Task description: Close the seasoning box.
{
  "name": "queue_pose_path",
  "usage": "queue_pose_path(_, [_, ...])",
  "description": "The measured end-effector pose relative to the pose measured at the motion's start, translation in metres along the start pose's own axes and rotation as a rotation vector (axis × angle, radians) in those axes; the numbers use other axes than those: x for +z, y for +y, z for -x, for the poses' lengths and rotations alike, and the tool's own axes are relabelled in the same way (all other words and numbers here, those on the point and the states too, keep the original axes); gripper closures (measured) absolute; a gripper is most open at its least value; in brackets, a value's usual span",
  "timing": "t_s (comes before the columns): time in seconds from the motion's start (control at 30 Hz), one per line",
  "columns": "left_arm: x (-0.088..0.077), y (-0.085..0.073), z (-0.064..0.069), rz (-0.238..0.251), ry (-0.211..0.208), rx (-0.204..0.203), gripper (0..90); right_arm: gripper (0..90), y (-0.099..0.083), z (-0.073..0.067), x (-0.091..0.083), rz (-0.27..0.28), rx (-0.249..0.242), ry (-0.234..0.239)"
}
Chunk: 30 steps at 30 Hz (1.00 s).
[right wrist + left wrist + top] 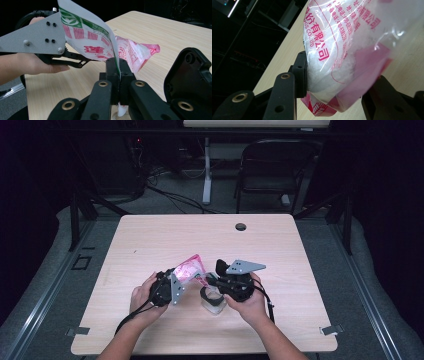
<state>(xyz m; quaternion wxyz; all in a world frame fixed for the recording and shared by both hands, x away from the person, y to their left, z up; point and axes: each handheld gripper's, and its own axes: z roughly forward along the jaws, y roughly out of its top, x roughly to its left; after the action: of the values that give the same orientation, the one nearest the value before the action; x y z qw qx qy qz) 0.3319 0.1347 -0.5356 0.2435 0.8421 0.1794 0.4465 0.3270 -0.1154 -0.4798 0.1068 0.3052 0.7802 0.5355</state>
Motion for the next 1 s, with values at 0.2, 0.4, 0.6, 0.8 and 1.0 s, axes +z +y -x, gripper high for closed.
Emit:
queue_pose_path(0.2, [-0.0025, 0.003, -0.0018, 0.015, 0.032, 0.029, 60.6, 89.8, 0.0007, -0.0012, -0.0031, 0.01, -0.003, 0.001])
queue_pose_path(0.4, [-0.004, 0.0054, -0.0027, 0.029, 0.063, 0.065, 60.6, 89.8, 0.0007, -0.0031, -0.006, 0.007, -0.016, -0.006])
queue_pose_path(0.6, [-0.0059, 0.007, -0.0036, 0.028, 0.095, 0.107, 60.8, 89.8, 0.0, -0.004, -0.0079, 0.014, -0.017, -0.007])
queue_pose_path(0.8, [-0.0074, 0.0082, -0.0039, 0.036, 0.122, 0.127, 60.8, 89.8, -0.0005, -0.0039, -0.0089, 0.016, -0.017, -0.006])
queue_pose_path(1.0, [-0.0091, 0.0086, -0.0042, 0.035, 0.152, 0.145, 60.9, 89.8, -0.0008, -0.0038, -0.0086, 0.008, -0.027, -0.006])
